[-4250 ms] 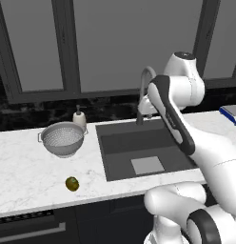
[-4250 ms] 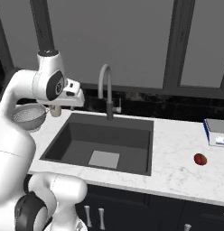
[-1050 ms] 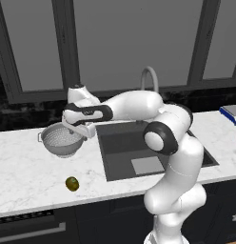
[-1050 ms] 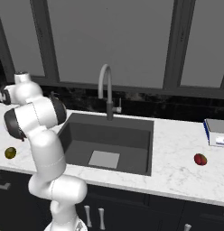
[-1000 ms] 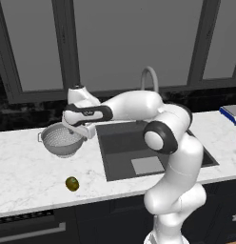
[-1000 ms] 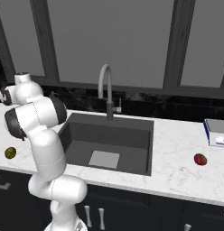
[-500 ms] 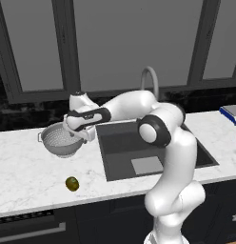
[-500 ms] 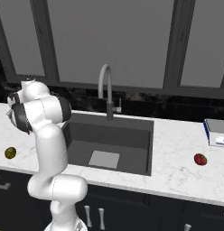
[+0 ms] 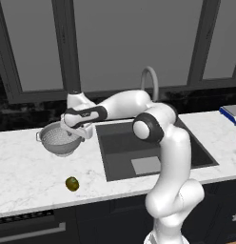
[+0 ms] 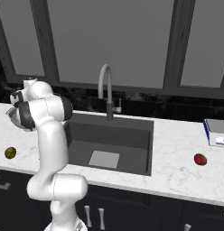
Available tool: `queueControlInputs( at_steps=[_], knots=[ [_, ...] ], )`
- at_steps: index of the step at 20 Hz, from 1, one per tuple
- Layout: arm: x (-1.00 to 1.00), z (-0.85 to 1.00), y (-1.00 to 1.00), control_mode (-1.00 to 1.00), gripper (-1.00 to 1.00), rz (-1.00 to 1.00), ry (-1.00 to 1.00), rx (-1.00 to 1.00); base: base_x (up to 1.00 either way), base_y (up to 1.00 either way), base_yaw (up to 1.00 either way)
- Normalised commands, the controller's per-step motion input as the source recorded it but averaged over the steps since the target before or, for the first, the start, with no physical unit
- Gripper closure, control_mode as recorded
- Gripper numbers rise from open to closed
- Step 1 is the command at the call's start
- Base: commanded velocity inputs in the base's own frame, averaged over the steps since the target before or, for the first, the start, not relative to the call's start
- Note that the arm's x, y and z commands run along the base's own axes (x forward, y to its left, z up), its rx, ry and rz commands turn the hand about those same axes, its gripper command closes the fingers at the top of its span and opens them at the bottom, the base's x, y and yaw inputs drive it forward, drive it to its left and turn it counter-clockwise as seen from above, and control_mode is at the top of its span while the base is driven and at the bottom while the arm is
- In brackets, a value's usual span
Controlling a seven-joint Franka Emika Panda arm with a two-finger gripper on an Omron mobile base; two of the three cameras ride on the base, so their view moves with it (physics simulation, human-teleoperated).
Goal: Put the colander in the sink, put the mango, kiwi in the colander, and turn on the sink faucet and pour water over the colander.
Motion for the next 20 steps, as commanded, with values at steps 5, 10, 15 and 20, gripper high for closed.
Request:
queueControlInputs(
  at_steps=[5, 10, 15, 20],
  knots=[
    [-0.06, -0.57, 0.12, -1.00, 1.00, 0.00, 0.11, 0.00, 0.00, 0.00, 0.00],
    [-0.19, -0.37, 0.00, -1.00, 1.00, 0.00, 0.05, 0.00, 0.00, 0.00, 0.00],
    [-0.50, -0.10, -0.02, -1.00, 1.00, 0.00, 0.02, 0.03, 0.00, 0.00, 0.00],
    [-0.62, 0.10, -0.31, -1.00, 1.00, 0.00, 0.00, 0.07, 0.00, 0.00, 0.00]
  ],
)
